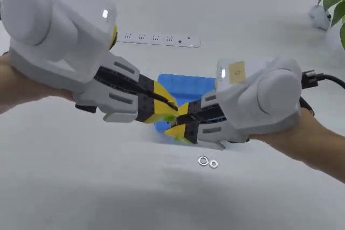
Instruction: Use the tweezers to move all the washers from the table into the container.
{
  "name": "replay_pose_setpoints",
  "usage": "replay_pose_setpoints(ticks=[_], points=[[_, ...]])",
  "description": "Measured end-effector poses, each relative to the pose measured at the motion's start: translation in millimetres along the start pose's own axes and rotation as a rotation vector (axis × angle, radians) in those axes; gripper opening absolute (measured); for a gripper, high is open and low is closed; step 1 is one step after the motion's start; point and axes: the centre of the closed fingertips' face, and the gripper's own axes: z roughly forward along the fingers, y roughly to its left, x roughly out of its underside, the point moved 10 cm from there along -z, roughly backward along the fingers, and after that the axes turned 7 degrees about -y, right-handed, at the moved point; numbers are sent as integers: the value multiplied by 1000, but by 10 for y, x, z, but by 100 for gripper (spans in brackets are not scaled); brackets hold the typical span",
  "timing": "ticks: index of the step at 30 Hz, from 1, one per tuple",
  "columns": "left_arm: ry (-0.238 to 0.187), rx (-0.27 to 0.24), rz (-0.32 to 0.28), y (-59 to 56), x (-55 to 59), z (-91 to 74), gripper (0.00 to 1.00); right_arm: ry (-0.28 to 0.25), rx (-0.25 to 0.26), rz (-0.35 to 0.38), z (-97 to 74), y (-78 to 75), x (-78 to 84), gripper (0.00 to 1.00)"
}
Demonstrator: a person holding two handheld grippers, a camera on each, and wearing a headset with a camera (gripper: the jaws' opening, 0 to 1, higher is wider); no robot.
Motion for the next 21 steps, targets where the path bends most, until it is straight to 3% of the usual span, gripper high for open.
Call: replay_pose_setpoints(ticks=[4, 10, 16, 21], points=[[-13, -4, 27, 113, -105, 18, 6, -5, 22, -18, -84, -137, -44, 10], [-19, -20, 58, 309, -167, 84, 6, -10, 60, -23, -120, -339, -30, 10], [-13, -17, 71, 444, -153, 167, 6, -10, 75, -10, -116, -450, 41, 10], [-8, -10, 64, 551, -59, 233, 6, -3, 76, -2, -74, -510, 121, 10]])
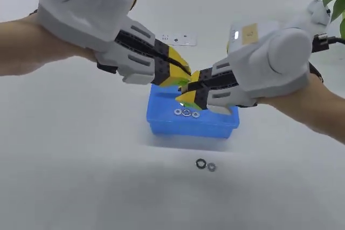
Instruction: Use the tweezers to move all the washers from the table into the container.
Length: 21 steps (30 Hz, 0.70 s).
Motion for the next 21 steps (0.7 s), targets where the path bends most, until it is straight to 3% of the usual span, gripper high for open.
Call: replay_pose_setpoints(ticks=[13, 21], points=[[30, 14, -19, 144, 268, 134, 6, 19, -17, 29, 220, -101, 241, 10], [32, 12, -72, 202, 448, 243, 7, 45, -22, 59, 307, -126, 406, 10]])
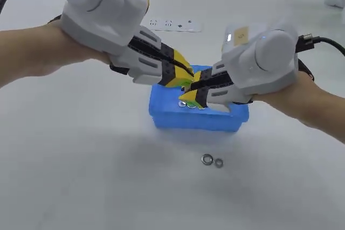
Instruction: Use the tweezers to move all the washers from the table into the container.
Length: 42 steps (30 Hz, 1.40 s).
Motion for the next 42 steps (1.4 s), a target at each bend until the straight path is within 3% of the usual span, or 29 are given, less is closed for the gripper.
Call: replay_pose_setpoints(ticks=[11, 16, 22, 34, 42], points=[[1, 8, -26, 7, 51, 28, 6, 12, 4, 24, 18, 17, 50, 11], [2, 5, -23, -29, 15, 22, 6, 10, 8, 35, 0, 18, 35, 11], [-1, 10, -2, -97, -93, -22, 6, 4, -3, 6, -109, 53, -47, 11], [-22, 26, 52, -297, -443, -94, 6, -33, 6, -28, -429, 153, -222, 11], [-41, 19, 47, -430, -547, -129, 6, -33, 5, -54, -559, 292, -316, 11]])
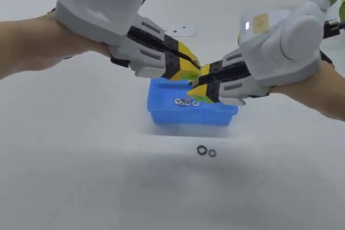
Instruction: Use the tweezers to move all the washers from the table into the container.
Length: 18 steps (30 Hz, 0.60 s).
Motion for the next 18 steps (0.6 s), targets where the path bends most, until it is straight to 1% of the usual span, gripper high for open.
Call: replay_pose_setpoints(ticks=[3, 4, 8, 9, 12, 15, 18], points=[[4, -1, 7, -88, -55, 6, 6, 7, -7, -18, -43, 61, -32, 11], [4, 4, 16, -133, -82, 9, 6, 6, -8, -21, -73, 87, -42, 11], [5, 15, 23, -245, -138, 29, 6, 2, -17, -17, -149, 181, -46, 11], [5, 15, 23, -256, -141, 33, 6, 0, -17, -12, -160, 205, -42, 11], [11, 23, 24, -344, -149, 59, 6, 1, -19, -4, -189, 309, -23, 11], [13, 30, 20, -453, -151, 85, 6, 3, -26, -2, -210, 402, -8, 11], [15, 33, 9, -540, -122, 96, 6, 9, -38, -1, -219, 491, 21, 11]])
